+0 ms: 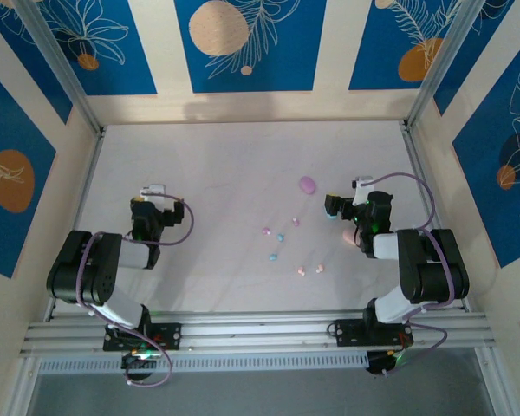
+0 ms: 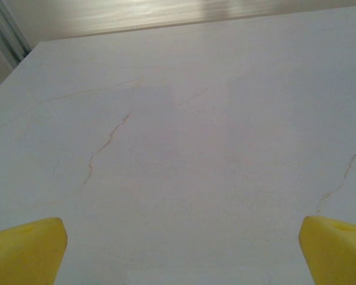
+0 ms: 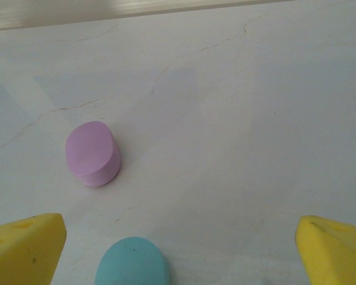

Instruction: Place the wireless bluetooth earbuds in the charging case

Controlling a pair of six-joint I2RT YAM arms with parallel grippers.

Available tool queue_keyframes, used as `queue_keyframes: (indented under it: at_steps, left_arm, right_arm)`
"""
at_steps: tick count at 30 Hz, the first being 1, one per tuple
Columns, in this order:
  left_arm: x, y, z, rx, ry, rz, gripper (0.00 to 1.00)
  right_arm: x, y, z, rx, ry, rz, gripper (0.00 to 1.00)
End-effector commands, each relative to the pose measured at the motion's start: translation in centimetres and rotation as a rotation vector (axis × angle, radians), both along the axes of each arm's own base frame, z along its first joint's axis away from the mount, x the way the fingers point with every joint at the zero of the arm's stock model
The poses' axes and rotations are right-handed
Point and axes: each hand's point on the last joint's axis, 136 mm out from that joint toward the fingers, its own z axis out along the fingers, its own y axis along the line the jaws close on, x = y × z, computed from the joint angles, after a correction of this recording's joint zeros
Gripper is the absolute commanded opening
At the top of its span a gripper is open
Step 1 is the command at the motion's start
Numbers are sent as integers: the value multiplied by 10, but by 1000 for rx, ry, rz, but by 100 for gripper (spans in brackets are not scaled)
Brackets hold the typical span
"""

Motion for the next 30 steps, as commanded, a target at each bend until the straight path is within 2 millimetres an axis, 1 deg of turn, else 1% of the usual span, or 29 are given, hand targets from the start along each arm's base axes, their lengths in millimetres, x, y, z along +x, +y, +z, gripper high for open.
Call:
queue_keyframes:
  at_steps: [1, 6, 10, 13, 14, 16, 18, 19, 21, 23, 25, 26, 28, 30]
  left_arm:
    - [5, -5, 7, -2, -12, -40, 100]
    - [4, -2, 8, 1, -19, -26, 100]
    - [-10, 4, 26, -7, -90, 8, 100]
    - [-17, 11, 43, -26, -75, 56, 100]
    - [-20, 12, 48, -39, -57, 65, 100]
    - [-25, 16, 65, -86, -59, 96, 100]
    - [-32, 23, 81, -175, -70, 170, 100]
    - [-35, 26, 87, -215, -68, 198, 100]
    - [-40, 22, 100, -297, -41, 208, 100]
    - [-45, 13, 109, -386, -10, 187, 100]
    - [-46, -9, 118, -467, 19, 80, 100]
    - [-46, -23, 122, -517, 33, 11, 100]
    - [-45, -48, 123, -628, 85, -97, 100]
    - [-45, -72, 115, -742, 174, -174, 100]
  right_arm:
    - [5, 1, 10, 15, -25, 13, 99]
    - [4, 1, 10, 13, -27, 13, 99]
    - [6, 3, 14, -7, -30, 10, 100]
    - [6, 4, 25, -22, -14, 2, 99]
    - [7, 1, 31, -15, 8, -21, 99]
    - [4, -7, 36, 16, 105, -77, 100]
    - [-1, -18, 43, 81, 209, -178, 99]
    - [-5, -20, 46, 116, 262, -205, 99]
    - [-12, -14, 55, 207, 346, -197, 99]
    - [-20, -5, 59, 296, 408, -158, 99]
    - [-28, 5, 61, 349, 456, -108, 99]
    - [-31, 8, 60, 359, 487, -99, 100]
    - [-38, 15, 58, 369, 540, -58, 94]
    - [-42, 18, 53, 355, 592, -53, 88]
